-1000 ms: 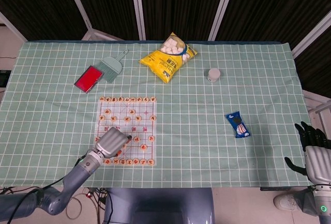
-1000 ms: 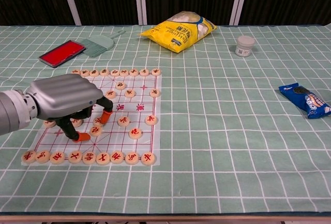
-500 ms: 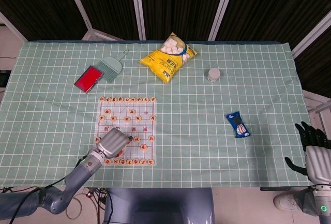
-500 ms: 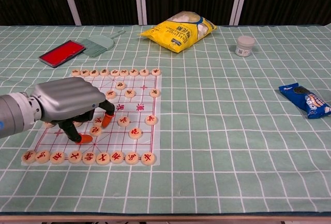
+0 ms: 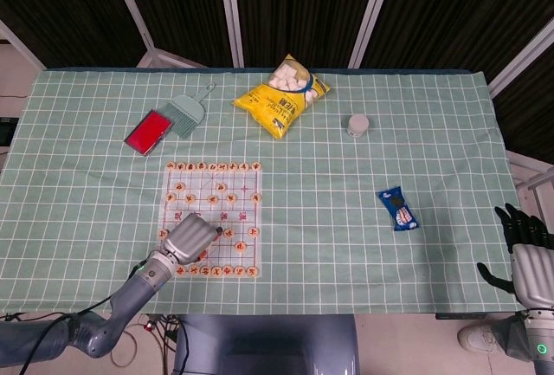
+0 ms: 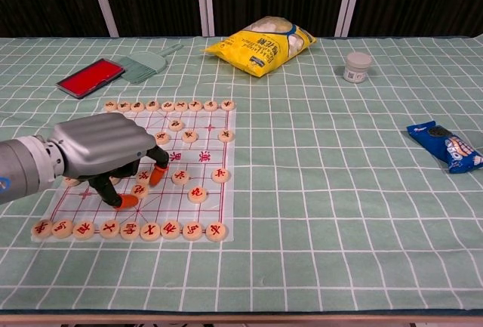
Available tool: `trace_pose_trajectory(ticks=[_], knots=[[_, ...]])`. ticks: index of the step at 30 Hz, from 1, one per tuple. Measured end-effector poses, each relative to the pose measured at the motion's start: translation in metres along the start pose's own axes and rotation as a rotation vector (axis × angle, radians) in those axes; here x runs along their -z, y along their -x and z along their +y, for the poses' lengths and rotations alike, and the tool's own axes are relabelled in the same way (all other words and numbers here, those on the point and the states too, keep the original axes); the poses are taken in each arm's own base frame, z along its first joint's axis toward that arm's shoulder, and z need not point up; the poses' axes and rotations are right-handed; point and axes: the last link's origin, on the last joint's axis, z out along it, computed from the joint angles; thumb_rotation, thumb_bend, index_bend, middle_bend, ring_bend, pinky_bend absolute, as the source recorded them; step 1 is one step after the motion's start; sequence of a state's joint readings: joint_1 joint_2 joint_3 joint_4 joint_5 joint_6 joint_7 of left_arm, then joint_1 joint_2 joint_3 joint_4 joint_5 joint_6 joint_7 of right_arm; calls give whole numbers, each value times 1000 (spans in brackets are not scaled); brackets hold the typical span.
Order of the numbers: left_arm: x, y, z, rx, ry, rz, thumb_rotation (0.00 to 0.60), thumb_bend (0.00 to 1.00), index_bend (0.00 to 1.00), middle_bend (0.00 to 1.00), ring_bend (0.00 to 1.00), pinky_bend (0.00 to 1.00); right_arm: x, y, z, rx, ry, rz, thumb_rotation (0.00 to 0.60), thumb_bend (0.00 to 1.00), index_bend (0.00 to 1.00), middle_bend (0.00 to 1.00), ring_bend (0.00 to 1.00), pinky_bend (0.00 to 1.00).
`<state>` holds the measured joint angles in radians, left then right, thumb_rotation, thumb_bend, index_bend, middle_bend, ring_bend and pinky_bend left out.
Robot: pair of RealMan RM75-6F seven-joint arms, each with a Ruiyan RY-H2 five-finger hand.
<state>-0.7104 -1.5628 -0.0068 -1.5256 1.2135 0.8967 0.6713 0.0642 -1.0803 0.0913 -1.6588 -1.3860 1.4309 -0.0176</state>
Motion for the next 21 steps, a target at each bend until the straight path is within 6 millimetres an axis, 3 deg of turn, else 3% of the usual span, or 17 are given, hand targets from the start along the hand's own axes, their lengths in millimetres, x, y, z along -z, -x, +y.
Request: trace_pose_trajectory(ticks=[14,21], knots=[[-1,3,-1,-2,-5,-10,600,242,489,1000,960,950,0,0,0,-2,0,-1,600,273,0,0,0,0],[-2,4,-1,1,-8,-12,600,323,518,1000,960,950,0,0,0,-4,2,-1,600,273,0,0,0,0]])
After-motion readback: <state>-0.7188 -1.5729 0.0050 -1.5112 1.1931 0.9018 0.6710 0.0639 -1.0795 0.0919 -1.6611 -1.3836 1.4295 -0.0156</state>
